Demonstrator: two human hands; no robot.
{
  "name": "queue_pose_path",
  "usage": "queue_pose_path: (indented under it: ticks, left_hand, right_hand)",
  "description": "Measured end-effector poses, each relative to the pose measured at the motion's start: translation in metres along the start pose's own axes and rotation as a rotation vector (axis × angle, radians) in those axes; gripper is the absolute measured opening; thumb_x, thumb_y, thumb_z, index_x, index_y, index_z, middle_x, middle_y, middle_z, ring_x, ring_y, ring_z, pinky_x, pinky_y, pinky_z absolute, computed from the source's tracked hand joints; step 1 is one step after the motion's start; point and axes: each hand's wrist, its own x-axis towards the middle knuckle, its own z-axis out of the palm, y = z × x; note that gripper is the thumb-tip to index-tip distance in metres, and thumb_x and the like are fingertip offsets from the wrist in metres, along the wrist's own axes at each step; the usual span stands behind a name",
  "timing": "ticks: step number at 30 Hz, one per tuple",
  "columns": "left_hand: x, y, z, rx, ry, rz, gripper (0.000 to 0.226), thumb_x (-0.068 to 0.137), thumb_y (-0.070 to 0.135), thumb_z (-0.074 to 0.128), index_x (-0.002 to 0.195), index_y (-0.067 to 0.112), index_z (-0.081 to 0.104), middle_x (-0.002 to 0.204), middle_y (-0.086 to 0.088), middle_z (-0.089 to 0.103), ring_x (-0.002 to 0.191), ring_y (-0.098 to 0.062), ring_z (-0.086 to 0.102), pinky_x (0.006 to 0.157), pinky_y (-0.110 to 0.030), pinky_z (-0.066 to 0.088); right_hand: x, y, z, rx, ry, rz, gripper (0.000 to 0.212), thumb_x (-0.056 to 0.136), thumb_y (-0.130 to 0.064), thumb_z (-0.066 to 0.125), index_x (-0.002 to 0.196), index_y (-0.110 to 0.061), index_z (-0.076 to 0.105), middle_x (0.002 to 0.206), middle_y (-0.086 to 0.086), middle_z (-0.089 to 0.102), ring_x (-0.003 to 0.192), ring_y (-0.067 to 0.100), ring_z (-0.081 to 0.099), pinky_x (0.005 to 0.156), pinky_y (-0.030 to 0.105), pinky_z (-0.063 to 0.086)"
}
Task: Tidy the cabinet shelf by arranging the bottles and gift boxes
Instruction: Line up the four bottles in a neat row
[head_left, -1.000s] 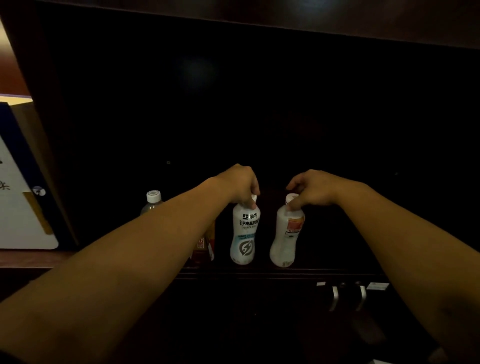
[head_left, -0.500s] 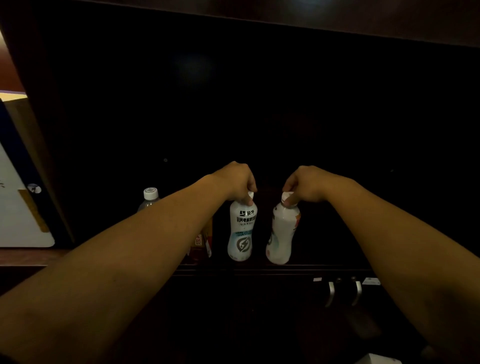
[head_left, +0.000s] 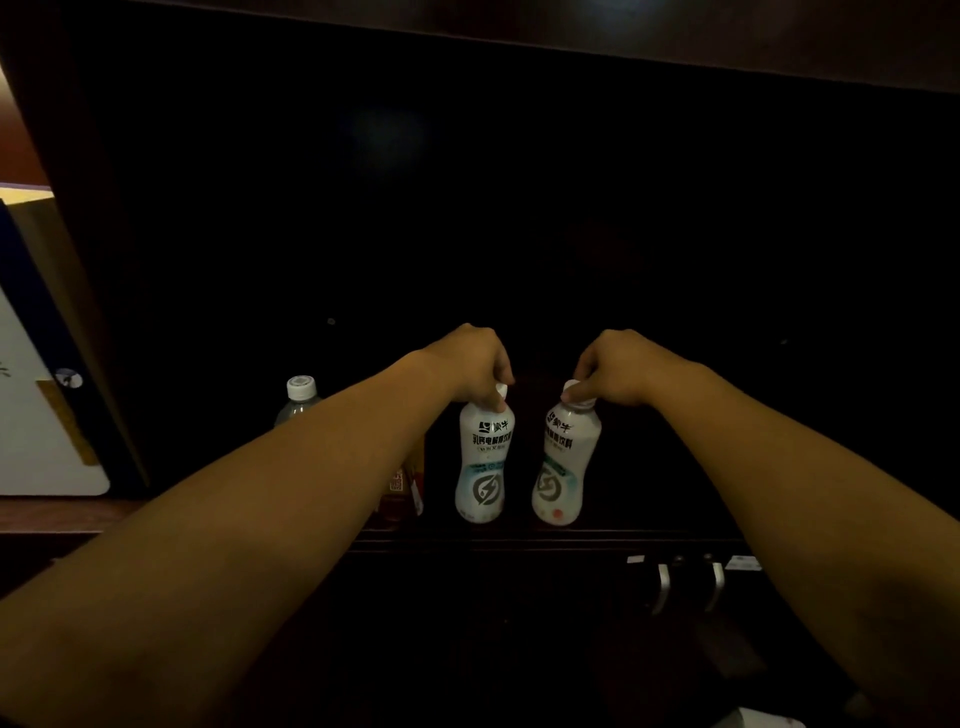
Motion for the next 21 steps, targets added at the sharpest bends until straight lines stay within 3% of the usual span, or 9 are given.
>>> queue_pose_path:
  ticks: [6,12,17,21]
  left_hand:
    - [-0.0009,0.0004,0.0003,-0.003,0.004,0.002,0.04,0.079,0.025,0.083,0.117,0.016,0.072,0.125,0.002,0.067,0.118,-0.013,0.058,0.085,-0.02,0.039]
    - [-0.0007,0.0002,0.0004,-0.006,0.01,0.004,0.04,0.08,0.023,0.082,0.118,0.015,0.071,0.125,0.0,0.066,0.117,-0.014,0.059,0.086,-0.021,0.04]
    - [-0.0025,-0.0019,0.0005,-0.044,0.012,-0.012,0.041,0.08,0.022,0.082,0.118,0.015,0.071,0.126,0.0,0.066,0.117,-0.014,0.059,0.087,-0.021,0.041]
    - [-0.004,-0.0032,0.0017,-0.069,0.011,-0.018,0.041,0.081,0.021,0.082,0.12,0.015,0.071,0.127,0.001,0.065,0.119,-0.014,0.058,0.09,-0.021,0.04]
  right_hand:
    - [0.0021,0.0028,-0.0015,0.092,-0.047,0.004,0.02,0.072,-0.039,0.084,0.086,-0.035,0.071,0.096,-0.013,0.065,0.093,0.008,0.058,0.079,0.029,0.045]
    - [0.0045,0.0055,-0.0004,0.119,-0.059,-0.019,0.036,0.074,-0.033,0.083,0.108,-0.031,0.072,0.113,-0.011,0.065,0.105,0.011,0.058,0.09,0.032,0.045]
    - [0.0069,0.0039,0.0019,0.139,-0.065,-0.05,0.041,0.073,-0.027,0.084,0.112,-0.031,0.071,0.115,-0.008,0.067,0.099,0.008,0.057,0.083,0.027,0.042]
    - [0.0066,0.0048,0.0036,0.138,-0.059,-0.058,0.039,0.075,-0.025,0.083,0.112,-0.032,0.071,0.118,-0.007,0.066,0.106,0.011,0.059,0.087,0.028,0.044]
